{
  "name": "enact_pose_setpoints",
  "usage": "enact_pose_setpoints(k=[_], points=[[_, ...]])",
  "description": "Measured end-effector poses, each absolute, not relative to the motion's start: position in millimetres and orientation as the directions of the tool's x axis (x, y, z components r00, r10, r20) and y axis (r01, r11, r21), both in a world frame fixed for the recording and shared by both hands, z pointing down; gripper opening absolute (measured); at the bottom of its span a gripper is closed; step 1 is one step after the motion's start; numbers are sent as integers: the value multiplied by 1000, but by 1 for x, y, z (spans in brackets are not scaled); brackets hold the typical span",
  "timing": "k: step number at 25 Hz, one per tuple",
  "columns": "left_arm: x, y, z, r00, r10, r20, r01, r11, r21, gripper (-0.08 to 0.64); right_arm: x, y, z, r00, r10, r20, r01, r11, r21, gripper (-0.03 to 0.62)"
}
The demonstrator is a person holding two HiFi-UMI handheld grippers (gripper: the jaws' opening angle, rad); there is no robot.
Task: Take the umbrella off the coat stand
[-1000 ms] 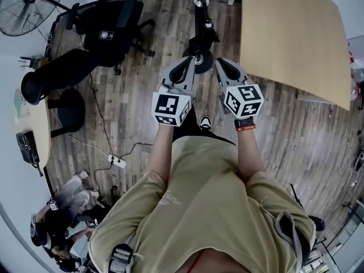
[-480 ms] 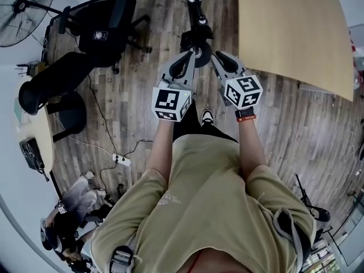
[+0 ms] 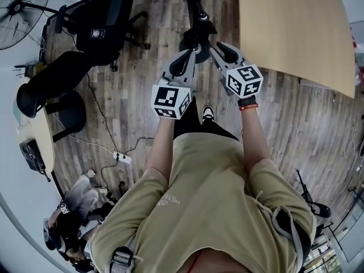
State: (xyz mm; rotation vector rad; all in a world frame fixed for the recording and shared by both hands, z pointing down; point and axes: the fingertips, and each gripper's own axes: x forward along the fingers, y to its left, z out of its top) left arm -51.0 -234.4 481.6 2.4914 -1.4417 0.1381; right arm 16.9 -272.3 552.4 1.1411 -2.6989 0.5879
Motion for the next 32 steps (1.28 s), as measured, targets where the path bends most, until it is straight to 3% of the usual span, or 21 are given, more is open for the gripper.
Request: enact_pose_setpoints(k=[5, 19, 27, 32], points=[[-52, -241, 486, 509, -833, 217, -859, -475, 192, 23, 8, -283, 566, -722, -637, 271, -690, 686, -229, 172], [-53, -250, 489, 519, -827, 218, -852, -479, 212, 23, -2, -316, 618, -732, -572, 369, -674, 688, -269, 267], [-50, -254, 499, 523, -821, 228, -849, -478, 225, 23, -4, -343, 628, -734, -578, 358, -674, 684, -277, 376], [-49, -252, 505, 523, -820, 233, -849, -475, 233, 23, -8, -357, 634, -735, -577, 356, -673, 686, -276, 397]])
